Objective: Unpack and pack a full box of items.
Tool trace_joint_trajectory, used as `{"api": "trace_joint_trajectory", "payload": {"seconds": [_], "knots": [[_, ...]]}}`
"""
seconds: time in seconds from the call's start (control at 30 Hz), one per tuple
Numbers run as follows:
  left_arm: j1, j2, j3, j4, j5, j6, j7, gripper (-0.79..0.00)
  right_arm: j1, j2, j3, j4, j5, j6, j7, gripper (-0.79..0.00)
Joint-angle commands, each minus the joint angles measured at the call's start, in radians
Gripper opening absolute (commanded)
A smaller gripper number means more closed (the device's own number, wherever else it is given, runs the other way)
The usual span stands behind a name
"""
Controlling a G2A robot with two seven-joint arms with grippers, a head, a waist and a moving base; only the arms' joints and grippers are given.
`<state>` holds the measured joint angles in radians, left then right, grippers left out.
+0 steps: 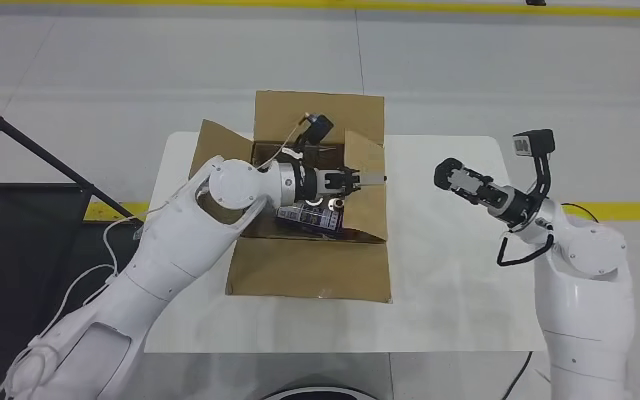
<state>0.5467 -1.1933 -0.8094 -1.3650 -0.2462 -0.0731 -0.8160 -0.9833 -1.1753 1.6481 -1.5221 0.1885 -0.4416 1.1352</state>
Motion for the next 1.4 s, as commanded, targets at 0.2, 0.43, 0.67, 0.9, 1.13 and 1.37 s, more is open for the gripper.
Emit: {"api": "trace_joint_trajectory", "payload": {"seconds": [0.2,0.43,0.67,0.9,1.13,1.37], "knots": [[-0.075,-0.056,0.088,0.048,-0.005,0.005,0.061,0.000,-0.059,0.026,0.086,-0.064,-0.007,-0.002,0.008,0.000],[-0.153,-0.127,0.188,0.133,-0.010,-0.023,0.099,0.000,-0.130,0.045,0.149,-0.093,-0.012,-0.007,0.001,0.000],[-0.197,-0.194,0.266,0.223,-0.012,-0.032,0.117,0.000,-0.205,0.065,0.235,-0.140,-0.064,0.019,-0.040,0.000],[-0.226,-0.251,0.317,0.310,0.001,-0.021,0.106,0.000,-0.280,0.079,0.293,-0.179,-0.042,0.037,-0.050,0.000],[-0.244,-0.292,0.331,0.365,0.000,-0.018,0.075,0.000,-0.283,0.079,0.295,-0.178,-0.039,0.042,-0.054,0.000],[-0.253,-0.316,0.328,0.399,0.015,-0.002,0.044,0.000,-0.283,0.079,0.295,-0.178,-0.039,0.042,-0.054,0.000]]}}
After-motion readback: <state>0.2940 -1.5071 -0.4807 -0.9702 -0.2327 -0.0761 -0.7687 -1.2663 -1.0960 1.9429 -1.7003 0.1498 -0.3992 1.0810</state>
